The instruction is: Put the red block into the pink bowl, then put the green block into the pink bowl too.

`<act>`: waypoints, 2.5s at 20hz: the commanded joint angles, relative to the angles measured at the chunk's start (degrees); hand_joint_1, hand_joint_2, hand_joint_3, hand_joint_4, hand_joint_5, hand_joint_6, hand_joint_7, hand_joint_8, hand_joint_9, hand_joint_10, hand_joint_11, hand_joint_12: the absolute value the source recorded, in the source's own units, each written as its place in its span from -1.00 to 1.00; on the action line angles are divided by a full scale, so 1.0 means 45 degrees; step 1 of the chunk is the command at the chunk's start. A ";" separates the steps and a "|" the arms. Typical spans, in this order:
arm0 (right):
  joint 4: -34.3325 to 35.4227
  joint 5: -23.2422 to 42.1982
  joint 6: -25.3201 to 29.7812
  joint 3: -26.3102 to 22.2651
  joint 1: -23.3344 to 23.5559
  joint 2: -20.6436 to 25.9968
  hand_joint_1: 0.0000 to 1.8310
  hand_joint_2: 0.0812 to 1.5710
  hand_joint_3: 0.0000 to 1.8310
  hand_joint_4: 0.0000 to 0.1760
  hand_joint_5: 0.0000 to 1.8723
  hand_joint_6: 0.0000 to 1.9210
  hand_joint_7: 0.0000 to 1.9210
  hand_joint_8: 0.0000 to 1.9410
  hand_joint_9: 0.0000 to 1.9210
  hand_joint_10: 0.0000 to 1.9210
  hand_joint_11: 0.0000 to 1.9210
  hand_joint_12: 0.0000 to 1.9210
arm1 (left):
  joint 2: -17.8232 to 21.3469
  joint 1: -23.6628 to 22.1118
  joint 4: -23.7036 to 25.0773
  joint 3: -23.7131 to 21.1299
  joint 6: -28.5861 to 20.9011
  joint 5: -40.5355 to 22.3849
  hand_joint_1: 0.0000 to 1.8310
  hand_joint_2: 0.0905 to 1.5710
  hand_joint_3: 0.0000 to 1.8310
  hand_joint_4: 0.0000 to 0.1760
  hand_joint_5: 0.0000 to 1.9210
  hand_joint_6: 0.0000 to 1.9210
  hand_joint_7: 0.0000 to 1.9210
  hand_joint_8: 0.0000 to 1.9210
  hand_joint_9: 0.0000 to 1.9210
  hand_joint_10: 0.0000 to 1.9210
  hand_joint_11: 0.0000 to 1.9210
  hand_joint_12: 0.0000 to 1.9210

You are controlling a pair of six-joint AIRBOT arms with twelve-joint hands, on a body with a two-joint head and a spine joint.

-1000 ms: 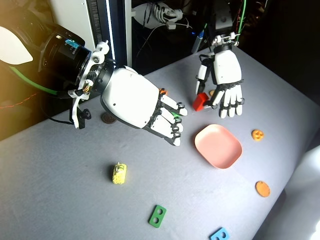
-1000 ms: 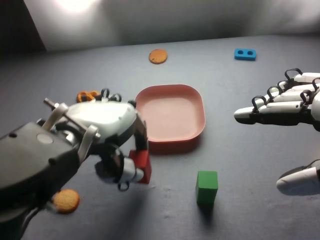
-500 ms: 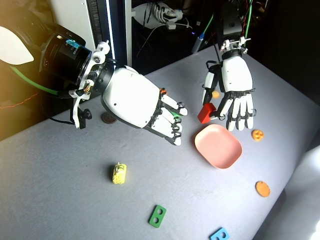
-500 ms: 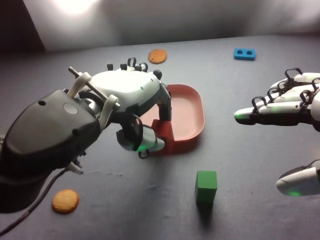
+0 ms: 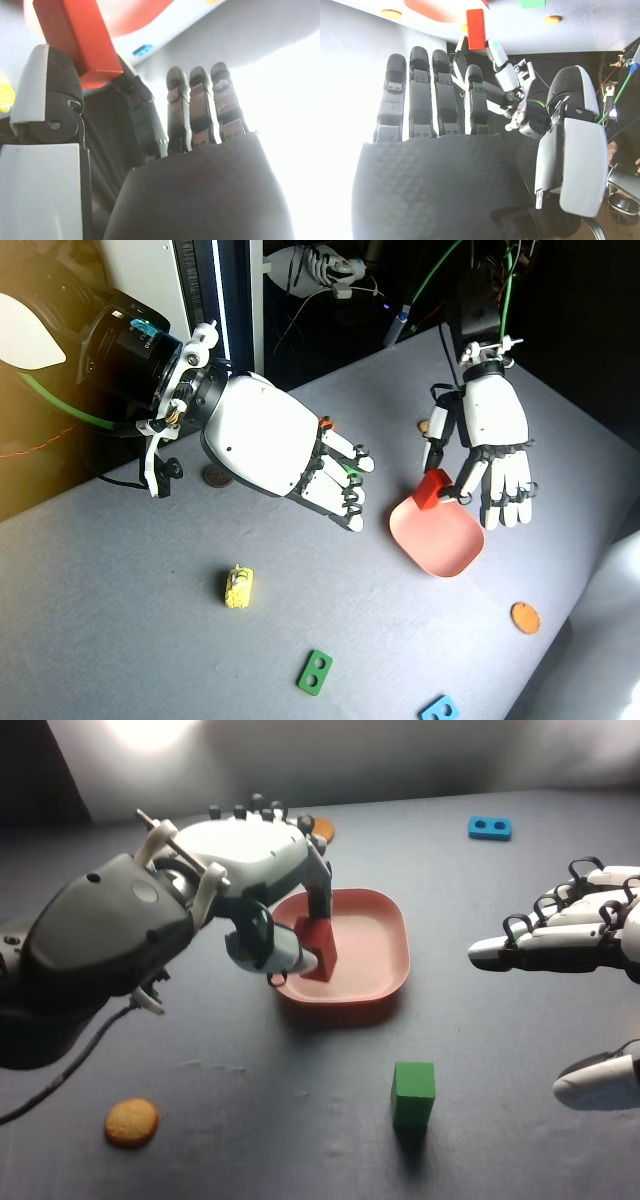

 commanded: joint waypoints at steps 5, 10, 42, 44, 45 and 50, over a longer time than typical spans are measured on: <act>0.0141 0.1298 0.0051 -0.0036 0.0059 0.0097 -0.65 0.24 -1.00 1.00 -0.81 -1.00 -0.72 -1.00 -0.73 -1.00 -1.00 -0.56 | -0.0194 -0.0181 0.1268 0.0893 -0.0754 -0.0609 0.25 0.43 -1.00 -1.00 -0.05 0.12 -0.72 -1.00 -0.90 -1.00 -0.99 -0.99; 0.0140 0.1298 0.0051 -0.0036 0.0059 0.0096 -0.68 0.26 -0.99 1.00 -0.82 -1.00 -0.72 -1.00 -0.74 -1.00 -1.00 -0.60 | -0.0361 -0.0268 0.1646 0.1572 -0.1137 -0.0506 0.25 0.42 -1.00 -1.00 -0.03 0.09 -0.70 -0.99 -0.88 -0.99 -0.99 -0.99; 0.0144 0.1300 0.0088 -0.0045 0.0057 -0.0002 -0.61 0.23 -1.00 1.00 -0.79 -0.99 -0.67 -0.99 -0.69 -1.00 -1.00 -0.49 | -0.0306 -0.0160 0.1874 0.2247 -0.1577 -0.0168 0.01 0.26 -1.00 -1.00 -0.66 -1.00 -0.75 -1.00 -0.84 -0.99 -1.00 -0.66; 0.0576 0.1287 0.0056 -0.0017 0.0046 -0.0247 -0.63 0.24 -1.00 1.00 -0.82 -1.00 -0.70 -0.99 -0.70 -0.99 -1.00 -0.59 | 0.0314 -0.0139 0.1320 0.1744 -0.0825 0.0124 -0.07 0.32 -0.99 -1.00 -0.69 -1.00 -0.77 -1.00 -0.84 -1.00 -1.00 -0.68; 0.1113 0.1283 -0.0008 0.0066 0.0034 -0.0573 -0.64 0.24 -1.00 1.00 -0.82 -1.00 -0.71 -1.00 -0.70 -1.00 -1.00 -0.63 | 0.0937 -0.0086 0.0875 0.1264 -0.0135 0.0452 -0.16 0.38 -0.99 -1.00 -0.70 -1.00 -0.77 -1.00 -0.84 -1.00 -1.00 -0.67; 0.8700 0.1590 -0.6848 0.0065 0.0090 -0.1815 -0.67 0.25 -1.00 1.00 -0.80 -1.00 -0.70 -1.00 -0.72 -1.00 -1.00 -0.62 | 0.2796 -0.0010 0.1021 0.0156 0.0677 0.3616 -0.66 0.53 -0.99 -1.00 -0.78 -0.99 -0.83 -1.00 -0.93 -1.00 -1.00 -0.92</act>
